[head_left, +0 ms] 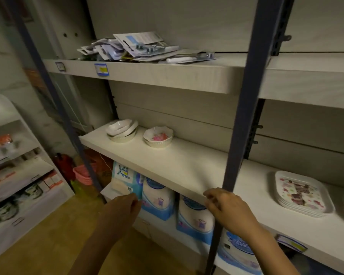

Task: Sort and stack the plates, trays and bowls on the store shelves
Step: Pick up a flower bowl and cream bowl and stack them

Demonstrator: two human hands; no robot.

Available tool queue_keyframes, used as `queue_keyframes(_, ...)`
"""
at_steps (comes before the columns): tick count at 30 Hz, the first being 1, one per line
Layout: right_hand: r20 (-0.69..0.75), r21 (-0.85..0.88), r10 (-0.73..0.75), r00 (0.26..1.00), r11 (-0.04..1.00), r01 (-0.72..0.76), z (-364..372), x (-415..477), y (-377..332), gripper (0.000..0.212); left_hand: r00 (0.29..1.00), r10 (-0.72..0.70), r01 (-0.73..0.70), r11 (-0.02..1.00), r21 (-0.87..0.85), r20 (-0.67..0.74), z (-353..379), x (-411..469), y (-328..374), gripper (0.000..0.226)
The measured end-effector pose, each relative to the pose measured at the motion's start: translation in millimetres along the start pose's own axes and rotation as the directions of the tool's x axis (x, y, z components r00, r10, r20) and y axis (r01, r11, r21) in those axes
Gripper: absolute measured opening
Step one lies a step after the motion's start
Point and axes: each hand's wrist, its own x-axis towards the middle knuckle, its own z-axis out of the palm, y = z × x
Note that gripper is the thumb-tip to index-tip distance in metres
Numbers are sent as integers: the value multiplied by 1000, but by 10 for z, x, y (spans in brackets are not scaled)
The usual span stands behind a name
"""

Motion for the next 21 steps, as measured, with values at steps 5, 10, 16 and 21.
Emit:
queue_keyframes(5,14,-10,-21,1000,1000,21,178,528,-255,33,999,-44,43,998,-37,-14,-74,326,-429,19)
queue_keyframes(10,19,-17,-4,1000,1000,4,404,1196,-341,34,998,-68,69,997,-25,9,-82,787,-817,26)
queue_keyframes(16,-1,-43,102,995,994,-102,641,2309,-435,30,996,-82,82,996,20,22,-117,1540,-1248,21)
queue_keyframes(21,-9,-85,249,968,965,-249,792,3116,-372,31,996,-82,82,996,22,26,-100,2202,-1578,22)
